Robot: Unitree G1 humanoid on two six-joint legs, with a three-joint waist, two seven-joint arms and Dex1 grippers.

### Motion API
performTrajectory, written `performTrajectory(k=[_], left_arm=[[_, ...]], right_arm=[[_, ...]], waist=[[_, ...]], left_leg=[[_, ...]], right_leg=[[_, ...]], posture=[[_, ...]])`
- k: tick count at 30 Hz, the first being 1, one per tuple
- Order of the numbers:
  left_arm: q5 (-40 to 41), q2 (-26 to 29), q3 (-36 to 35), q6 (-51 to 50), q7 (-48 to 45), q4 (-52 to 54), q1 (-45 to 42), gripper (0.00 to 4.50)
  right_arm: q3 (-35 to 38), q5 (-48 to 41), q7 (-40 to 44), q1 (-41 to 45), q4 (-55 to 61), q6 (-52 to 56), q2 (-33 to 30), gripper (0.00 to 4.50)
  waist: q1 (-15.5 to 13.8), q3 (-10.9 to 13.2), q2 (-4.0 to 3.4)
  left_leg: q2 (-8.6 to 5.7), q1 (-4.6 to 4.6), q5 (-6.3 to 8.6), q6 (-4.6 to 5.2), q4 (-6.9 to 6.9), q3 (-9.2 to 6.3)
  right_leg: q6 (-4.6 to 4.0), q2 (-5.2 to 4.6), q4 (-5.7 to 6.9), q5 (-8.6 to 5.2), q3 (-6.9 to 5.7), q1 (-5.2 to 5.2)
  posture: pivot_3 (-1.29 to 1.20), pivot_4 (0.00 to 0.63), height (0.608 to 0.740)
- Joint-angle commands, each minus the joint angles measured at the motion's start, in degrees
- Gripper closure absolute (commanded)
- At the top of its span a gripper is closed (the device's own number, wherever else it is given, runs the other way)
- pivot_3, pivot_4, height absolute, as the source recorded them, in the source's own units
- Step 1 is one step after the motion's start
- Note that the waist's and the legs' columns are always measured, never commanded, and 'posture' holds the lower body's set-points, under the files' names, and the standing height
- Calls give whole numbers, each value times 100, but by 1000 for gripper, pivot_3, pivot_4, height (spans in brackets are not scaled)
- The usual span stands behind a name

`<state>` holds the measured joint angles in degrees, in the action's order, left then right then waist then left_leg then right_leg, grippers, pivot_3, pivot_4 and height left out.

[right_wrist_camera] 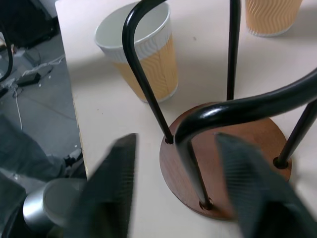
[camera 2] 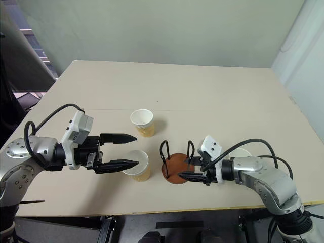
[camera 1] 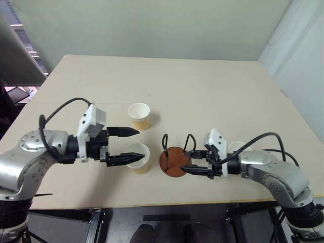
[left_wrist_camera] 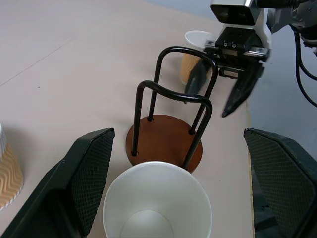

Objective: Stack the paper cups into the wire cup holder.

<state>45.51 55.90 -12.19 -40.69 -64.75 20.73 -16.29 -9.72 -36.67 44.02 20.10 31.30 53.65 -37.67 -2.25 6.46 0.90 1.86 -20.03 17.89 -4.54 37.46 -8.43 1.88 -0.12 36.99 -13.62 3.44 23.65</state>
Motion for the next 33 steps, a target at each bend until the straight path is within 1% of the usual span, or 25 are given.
performTrajectory(k=[1,7,9,10,12,14,16,18,20,22,30,33], left_arm=[[-60,30,83,76,-93,-26,-197,0],[-189,-102,343,226,-263,-251,-468,0],[-234,-151,429,269,-327,-323,-548,0],[-262,-168,473,293,-364,-357,-585,0],[-307,-171,545,334,-456,-394,-633,0],[-350,-131,609,374,-568,-390,-645,0],[-431,-70,677,417,-682,-376,-645,0],[-563,-48,744,487,-720,-394,-664,0],[-640,-96,778,532,-711,-468,-718,0],[-701,-134,824,570,-706,-505,-727,0],[-685,-129,662,493,-564,-280,-552,0],[-635,-98,540,443,-482,-179,-439,0]], right_arm=[[245,-46,279,265,173,-53,-393,428],[802,-266,617,566,508,-24,-1218,428],[1105,-315,718,600,588,-23,-1570,428],[1273,-268,828,516,644,-73,-1843,428],[1639,-139,1078,203,746,-195,-2384,428],[2086,-33,1357,-290,823,-302,-2858,428],[2477,108,1575,-845,809,-424,-3176,428],[2665,383,1653,-1343,689,-587,-3339,428],[2665,593,1630,-1654,546,-751,-3375,428],[2464,763,1541,-1706,419,-902,-3354,428],[1326,1313,1449,-1193,164,-1190,-3237,428],[828,1685,1444,-996,-23,-1345,-3216,428]], waist=[[-3,0,0],[-18,1,-1],[-21,1,-1],[-26,1,0],[-53,1,0],[-84,2,1],[-93,3,5],[-93,4,5],[-92,3,6],[-71,4,5],[-40,4,4],[-41,4,5]], left_leg=[[0,0,0,0,0,0],[-1,-3,0,0,0,-2],[-1,-5,0,0,-1,-2],[-2,-6,0,0,-2,-2],[-3,-10,0,0,-2,-2],[-2,-10,1,0,-7,-3],[-2,-11,2,-1,-9,-1],[-3,-11,2,-1,-10,2],[-1,-7,3,0,-9,4],[-1,-2,4,3,-5,10],[7,1,6,10,-1,19],[7,-1,9,15,4,16]], right_leg=[[0,0,0,0,0,0],[0,-1,-2,0,0,0],[0,0,-4,0,0,1],[0,0,-6,0,0,1],[0,-2,-8,0,0,1],[-2,-3,-10,-1,1,0],[-3,-4,-13,-3,2,0],[-3,-2,-14,-4,3,0],[-3,-2,-10,-5,5,-2],[-1,-2,-6,-4,11,-3],[13,10,-5,1,17,-2],[17,9,-8,2,18,-2]], posture=[[0,150,740],[0,150,740],[0,150,740],[0,150,740],[0,150,740],[0,150,740],[0,150,740],[0,150,740],[0,150,740],[0,150,740],[0,150,740],[0,150,740]])
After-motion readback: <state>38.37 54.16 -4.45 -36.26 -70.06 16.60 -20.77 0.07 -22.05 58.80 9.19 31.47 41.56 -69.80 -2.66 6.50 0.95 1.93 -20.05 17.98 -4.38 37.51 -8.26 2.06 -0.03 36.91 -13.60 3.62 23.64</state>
